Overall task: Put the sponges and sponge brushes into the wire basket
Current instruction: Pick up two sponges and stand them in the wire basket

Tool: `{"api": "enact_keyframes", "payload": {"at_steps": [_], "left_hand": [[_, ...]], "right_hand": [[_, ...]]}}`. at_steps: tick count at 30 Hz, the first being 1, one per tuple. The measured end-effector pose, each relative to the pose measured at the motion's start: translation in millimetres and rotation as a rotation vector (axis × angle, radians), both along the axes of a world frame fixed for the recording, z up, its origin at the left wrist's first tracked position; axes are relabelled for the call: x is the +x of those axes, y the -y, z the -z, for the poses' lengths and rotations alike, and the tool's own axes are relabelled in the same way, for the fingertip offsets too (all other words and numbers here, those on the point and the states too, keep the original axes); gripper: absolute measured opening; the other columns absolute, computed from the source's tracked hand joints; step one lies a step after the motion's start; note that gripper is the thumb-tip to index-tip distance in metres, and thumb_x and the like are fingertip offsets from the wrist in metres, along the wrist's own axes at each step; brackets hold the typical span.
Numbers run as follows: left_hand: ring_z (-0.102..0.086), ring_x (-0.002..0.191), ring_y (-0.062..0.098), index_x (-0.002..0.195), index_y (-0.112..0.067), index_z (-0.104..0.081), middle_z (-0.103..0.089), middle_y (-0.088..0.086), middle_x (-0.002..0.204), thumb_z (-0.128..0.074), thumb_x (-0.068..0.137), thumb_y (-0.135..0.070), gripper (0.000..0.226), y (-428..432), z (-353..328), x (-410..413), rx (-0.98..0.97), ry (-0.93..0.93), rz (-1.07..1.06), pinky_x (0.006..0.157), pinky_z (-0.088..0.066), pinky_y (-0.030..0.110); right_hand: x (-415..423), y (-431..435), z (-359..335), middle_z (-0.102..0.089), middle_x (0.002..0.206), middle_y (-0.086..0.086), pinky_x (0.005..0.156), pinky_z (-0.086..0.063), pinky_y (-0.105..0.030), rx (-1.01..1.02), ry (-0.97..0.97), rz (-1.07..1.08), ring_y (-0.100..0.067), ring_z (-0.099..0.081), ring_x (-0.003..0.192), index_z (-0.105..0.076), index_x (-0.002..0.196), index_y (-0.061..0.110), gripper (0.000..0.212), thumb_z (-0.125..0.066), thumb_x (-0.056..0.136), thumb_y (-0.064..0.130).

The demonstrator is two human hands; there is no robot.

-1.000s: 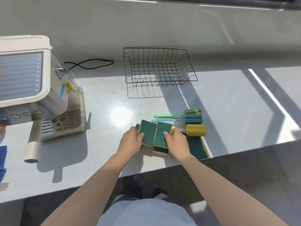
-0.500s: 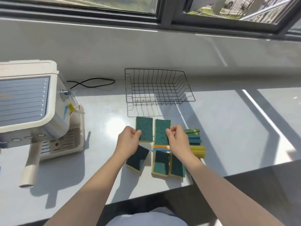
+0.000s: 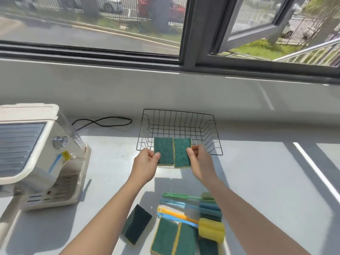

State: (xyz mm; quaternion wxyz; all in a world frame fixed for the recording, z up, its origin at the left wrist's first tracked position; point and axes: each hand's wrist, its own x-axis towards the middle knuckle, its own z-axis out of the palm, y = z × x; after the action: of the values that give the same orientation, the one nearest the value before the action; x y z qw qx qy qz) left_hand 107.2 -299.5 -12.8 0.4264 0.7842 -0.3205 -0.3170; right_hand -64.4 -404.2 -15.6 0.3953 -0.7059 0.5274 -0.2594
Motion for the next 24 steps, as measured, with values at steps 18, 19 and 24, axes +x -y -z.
{"api": "enact_keyframes", "payload": {"at_steps": [18,19,24], "left_hand": [[-0.048,0.07,0.014,0.08,-0.018,-0.047,-0.054,-0.003,0.078,-0.053,0.1,-0.028,0.023,135.3,33.2,50.8,0.132,0.04,-0.049,0.06,-0.036,0.031],[-0.047,0.07,0.013,0.08,-0.018,-0.046,-0.053,-0.003,0.079,-0.052,0.1,-0.027,0.023,142.6,37.9,55.1,0.147,0.044,-0.041,0.059,-0.035,0.03],[-0.044,0.071,0.013,0.085,-0.016,-0.043,-0.05,-0.001,0.085,-0.043,0.102,-0.026,0.02,175.5,62.3,71.4,0.229,0.047,-0.007,0.058,-0.032,0.028]], "right_hand": [[55.2,135.9,40.8,-0.056,0.079,0.006,0.059,-0.038,-0.026,0.146,0.06,-0.056,-0.011,-0.052,0.071,-0.051,0.094,0.016,0.012,-0.051,0.102,0.026],[60.4,140.8,45.0,-0.056,0.08,0.006,0.059,-0.038,-0.026,0.153,0.057,-0.047,-0.01,-0.052,0.071,-0.05,0.093,0.017,0.012,-0.051,0.102,0.025],[80.8,165.6,67.7,-0.056,0.081,0.006,0.058,-0.038,-0.027,0.188,0.006,-0.019,-0.008,-0.053,0.071,-0.048,0.094,0.021,0.011,-0.049,0.103,0.028]]}}
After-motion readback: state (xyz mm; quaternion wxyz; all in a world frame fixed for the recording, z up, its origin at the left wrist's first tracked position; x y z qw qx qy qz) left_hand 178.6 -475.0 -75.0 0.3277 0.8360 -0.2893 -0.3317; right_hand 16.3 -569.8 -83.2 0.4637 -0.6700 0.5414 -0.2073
